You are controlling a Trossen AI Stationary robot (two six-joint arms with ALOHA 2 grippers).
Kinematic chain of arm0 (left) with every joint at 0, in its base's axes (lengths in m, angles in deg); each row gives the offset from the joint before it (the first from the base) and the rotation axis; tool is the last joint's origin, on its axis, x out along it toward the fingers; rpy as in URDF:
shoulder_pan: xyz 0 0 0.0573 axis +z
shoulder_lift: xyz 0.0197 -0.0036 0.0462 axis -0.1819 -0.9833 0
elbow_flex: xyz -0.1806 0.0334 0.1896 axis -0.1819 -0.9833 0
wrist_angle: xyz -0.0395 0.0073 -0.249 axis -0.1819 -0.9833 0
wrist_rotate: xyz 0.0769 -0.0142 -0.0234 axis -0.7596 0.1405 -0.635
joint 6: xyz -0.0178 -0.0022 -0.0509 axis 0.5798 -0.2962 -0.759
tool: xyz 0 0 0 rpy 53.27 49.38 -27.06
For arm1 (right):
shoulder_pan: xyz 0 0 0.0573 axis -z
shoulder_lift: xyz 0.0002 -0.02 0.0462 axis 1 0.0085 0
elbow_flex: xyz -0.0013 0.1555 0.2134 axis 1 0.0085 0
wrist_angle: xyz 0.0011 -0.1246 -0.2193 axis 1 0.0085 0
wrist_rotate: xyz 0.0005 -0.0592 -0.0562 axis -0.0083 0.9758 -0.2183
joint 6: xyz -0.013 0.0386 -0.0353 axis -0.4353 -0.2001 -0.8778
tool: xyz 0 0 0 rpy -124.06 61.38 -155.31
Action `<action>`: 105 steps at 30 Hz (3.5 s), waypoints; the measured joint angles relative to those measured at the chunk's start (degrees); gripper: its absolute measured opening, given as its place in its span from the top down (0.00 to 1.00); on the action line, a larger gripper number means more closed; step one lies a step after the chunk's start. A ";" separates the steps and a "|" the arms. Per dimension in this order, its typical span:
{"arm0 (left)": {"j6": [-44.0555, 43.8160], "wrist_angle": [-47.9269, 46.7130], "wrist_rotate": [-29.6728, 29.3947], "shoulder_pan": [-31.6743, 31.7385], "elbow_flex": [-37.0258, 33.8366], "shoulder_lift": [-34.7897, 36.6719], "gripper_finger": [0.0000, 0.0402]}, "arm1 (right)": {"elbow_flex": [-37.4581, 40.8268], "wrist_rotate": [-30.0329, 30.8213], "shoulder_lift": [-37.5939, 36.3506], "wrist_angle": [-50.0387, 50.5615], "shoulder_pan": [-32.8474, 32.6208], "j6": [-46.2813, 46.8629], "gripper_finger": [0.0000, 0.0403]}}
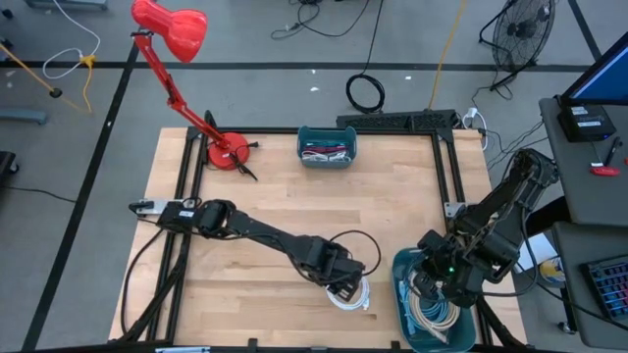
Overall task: Pick & Place USB Port
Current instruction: Put the white HDMI cable into the bottom blue bin
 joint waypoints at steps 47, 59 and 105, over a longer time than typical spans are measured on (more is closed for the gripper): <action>11.65 -13.73 -4.47 1.38 -0.06 -0.81 0.60 | 0.00 0.09 0.00 -0.66 0.19 0.52 1.00; 10.17 -10.93 -4.60 0.76 0.00 -1.37 0.54 | 0.00 0.04 0.00 -1.54 1.16 -1.42 1.00; 24.71 -19.54 -23.83 2.11 0.02 15.70 0.92 | -0.02 7.65 0.12 -30.28 9.19 -14.18 0.87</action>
